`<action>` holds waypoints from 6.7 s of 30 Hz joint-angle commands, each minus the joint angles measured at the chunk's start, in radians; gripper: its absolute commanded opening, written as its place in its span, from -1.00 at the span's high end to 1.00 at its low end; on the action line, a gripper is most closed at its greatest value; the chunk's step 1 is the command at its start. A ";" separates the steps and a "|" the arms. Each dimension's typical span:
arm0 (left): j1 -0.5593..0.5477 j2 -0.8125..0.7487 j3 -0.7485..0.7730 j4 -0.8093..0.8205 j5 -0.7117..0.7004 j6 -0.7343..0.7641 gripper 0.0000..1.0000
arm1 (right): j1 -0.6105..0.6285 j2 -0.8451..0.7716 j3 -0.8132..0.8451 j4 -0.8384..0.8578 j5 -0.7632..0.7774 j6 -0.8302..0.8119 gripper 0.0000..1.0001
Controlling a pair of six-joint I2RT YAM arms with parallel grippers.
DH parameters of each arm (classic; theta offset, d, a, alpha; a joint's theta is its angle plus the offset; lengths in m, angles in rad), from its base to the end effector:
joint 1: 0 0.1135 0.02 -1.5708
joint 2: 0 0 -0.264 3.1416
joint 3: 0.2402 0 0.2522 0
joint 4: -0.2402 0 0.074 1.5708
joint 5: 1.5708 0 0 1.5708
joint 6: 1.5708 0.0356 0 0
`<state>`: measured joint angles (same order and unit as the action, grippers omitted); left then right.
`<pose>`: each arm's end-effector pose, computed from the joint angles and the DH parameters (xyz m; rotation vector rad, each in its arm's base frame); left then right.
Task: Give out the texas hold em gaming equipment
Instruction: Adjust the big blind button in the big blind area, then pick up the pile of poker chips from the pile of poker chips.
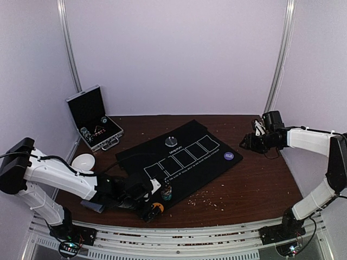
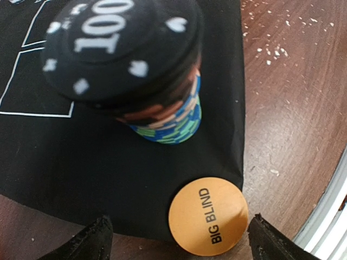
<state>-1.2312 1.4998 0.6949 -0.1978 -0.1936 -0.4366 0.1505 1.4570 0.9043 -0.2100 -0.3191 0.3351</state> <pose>0.0974 -0.2551 0.1500 0.9356 2.4196 -0.3914 0.3028 0.0572 0.2238 0.0559 2.3659 0.6115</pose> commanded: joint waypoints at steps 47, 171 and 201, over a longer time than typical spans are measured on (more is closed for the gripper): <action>0.027 0.025 -0.015 0.086 0.085 0.064 -0.39 | 0.003 0.008 -0.012 -0.001 -0.057 -0.011 -0.12; 0.453 -0.191 0.108 -0.173 0.038 -0.079 -0.95 | 1.001 0.590 0.702 -0.336 0.356 -0.292 0.03; 0.453 -0.194 0.098 -0.167 0.033 -0.053 -0.94 | 1.000 0.542 0.779 -0.370 0.315 -0.306 1.00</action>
<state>-0.7845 1.3018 0.7998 -0.3908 -0.1532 -0.5056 1.1458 2.0472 1.6424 -0.5739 -0.0151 0.0463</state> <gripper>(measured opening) 0.973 0.421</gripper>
